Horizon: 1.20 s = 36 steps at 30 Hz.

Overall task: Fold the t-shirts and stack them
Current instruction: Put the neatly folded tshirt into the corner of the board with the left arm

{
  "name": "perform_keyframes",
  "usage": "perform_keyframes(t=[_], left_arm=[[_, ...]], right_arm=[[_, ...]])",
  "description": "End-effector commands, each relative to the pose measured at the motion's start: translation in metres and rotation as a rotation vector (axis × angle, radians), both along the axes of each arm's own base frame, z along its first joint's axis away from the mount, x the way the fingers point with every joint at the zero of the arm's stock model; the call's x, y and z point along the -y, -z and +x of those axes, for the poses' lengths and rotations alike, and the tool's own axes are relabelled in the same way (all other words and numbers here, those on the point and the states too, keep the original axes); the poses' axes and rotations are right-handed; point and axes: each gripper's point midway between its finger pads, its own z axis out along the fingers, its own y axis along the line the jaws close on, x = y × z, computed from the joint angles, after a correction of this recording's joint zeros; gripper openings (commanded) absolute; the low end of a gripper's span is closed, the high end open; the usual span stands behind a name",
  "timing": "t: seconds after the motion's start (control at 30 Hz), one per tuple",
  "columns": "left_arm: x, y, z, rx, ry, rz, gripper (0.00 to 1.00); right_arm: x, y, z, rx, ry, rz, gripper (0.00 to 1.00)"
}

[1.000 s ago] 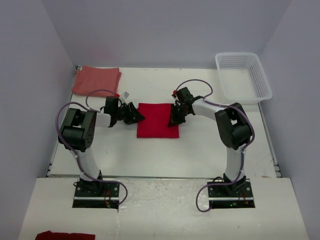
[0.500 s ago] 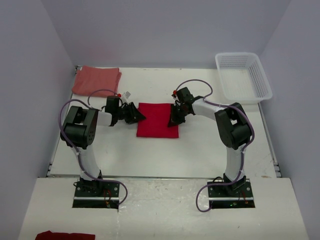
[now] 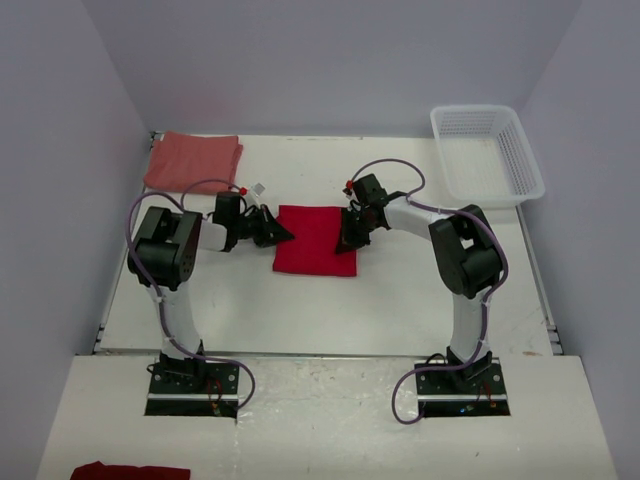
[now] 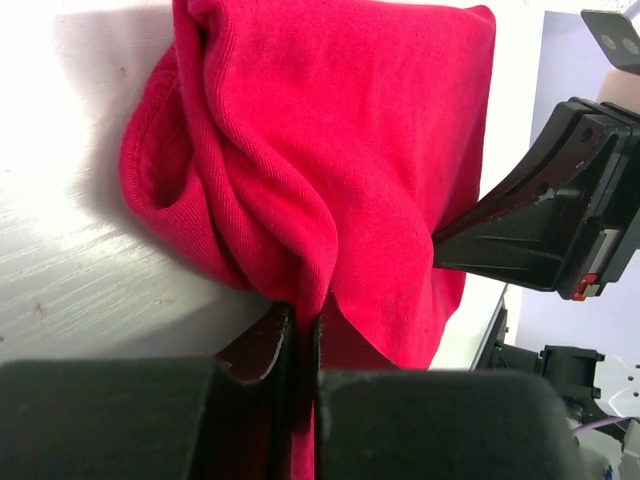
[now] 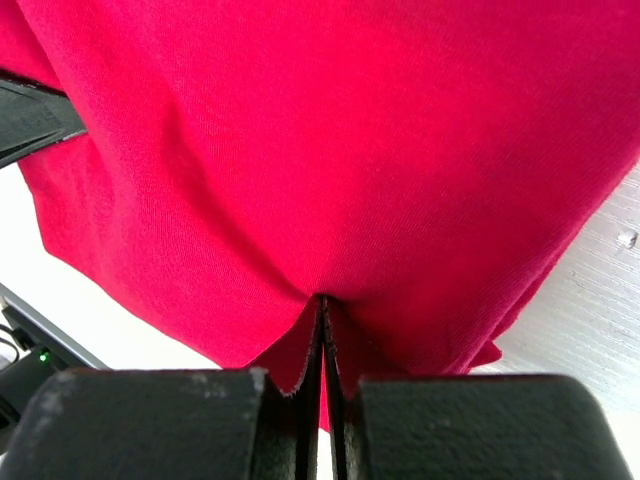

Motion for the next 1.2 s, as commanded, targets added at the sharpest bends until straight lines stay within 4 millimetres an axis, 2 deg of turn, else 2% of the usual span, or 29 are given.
perform_keyframes(t=[0.0, 0.13, 0.17, 0.3, 0.33, 0.37, 0.43, 0.47, 0.53, 0.7, 0.73, 0.93, 1.03, 1.1, 1.17], left_arm=[[-0.006, 0.043, -0.019, -0.122, -0.007, 0.094, 0.0], [-0.008, 0.037, -0.01, -0.097, 0.008, 0.125, 0.0], [-0.008, 0.03, -0.002, -0.071, 0.009, 0.133, 0.0], [-0.016, 0.017, 0.014, 0.018, 0.034, 0.237, 0.0], [-0.024, 0.019, 0.015, 0.008, 0.018, 0.285, 0.0], [-0.026, 0.011, 0.023, 0.039, 0.01, 0.307, 0.0], [-0.032, 0.004, 0.031, 0.081, 0.006, 0.355, 0.0], [-0.034, 0.0, 0.035, 0.09, 0.005, 0.369, 0.0], [-0.04, 0.0, 0.036, 0.084, 0.005, 0.41, 0.0], [-0.046, -0.029, 0.061, 0.175, -0.008, 0.479, 0.0], [-0.048, -0.035, 0.065, 0.197, -0.012, 0.5, 0.0], [-0.056, -0.079, 0.098, 0.321, -0.02, 0.613, 0.0], [-0.058, -0.086, 0.105, 0.349, -0.005, 0.643, 0.0], [-0.058, -0.098, 0.116, 0.383, -0.001, 0.665, 0.0], [-0.061, -0.101, 0.123, 0.389, -0.009, 0.689, 0.0]], right_arm=[[0.001, 0.016, 0.0, -0.013, -0.006, -0.036, 0.0], [0.004, 0.013, 0.001, 0.0, -0.003, -0.047, 0.0], [0.003, 0.011, 0.001, 0.005, -0.006, -0.048, 0.0], [0.006, -0.003, 0.002, 0.051, 0.0, -0.061, 0.0], [0.009, -0.005, 0.001, 0.067, 0.006, -0.081, 0.0], [0.008, -0.02, 0.003, 0.108, 0.011, -0.071, 0.0], [0.01, -0.031, 0.001, 0.153, 0.018, -0.081, 0.0], [0.01, -0.048, 0.001, 0.192, 0.025, -0.068, 0.0], [0.01, -0.056, -0.009, 0.215, 0.023, -0.082, 0.0], [0.006, -0.075, -0.039, 0.251, -0.007, -0.078, 0.0], [-0.001, -0.077, -0.047, 0.256, -0.034, -0.068, 0.0], [-0.016, -0.069, -0.081, 0.246, -0.114, -0.063, 0.0], [-0.019, -0.058, -0.093, 0.227, -0.122, -0.056, 0.0], [-0.022, -0.051, -0.102, 0.208, -0.139, -0.056, 0.0], [-0.022, -0.046, -0.106, 0.199, -0.149, -0.065, 0.0]])
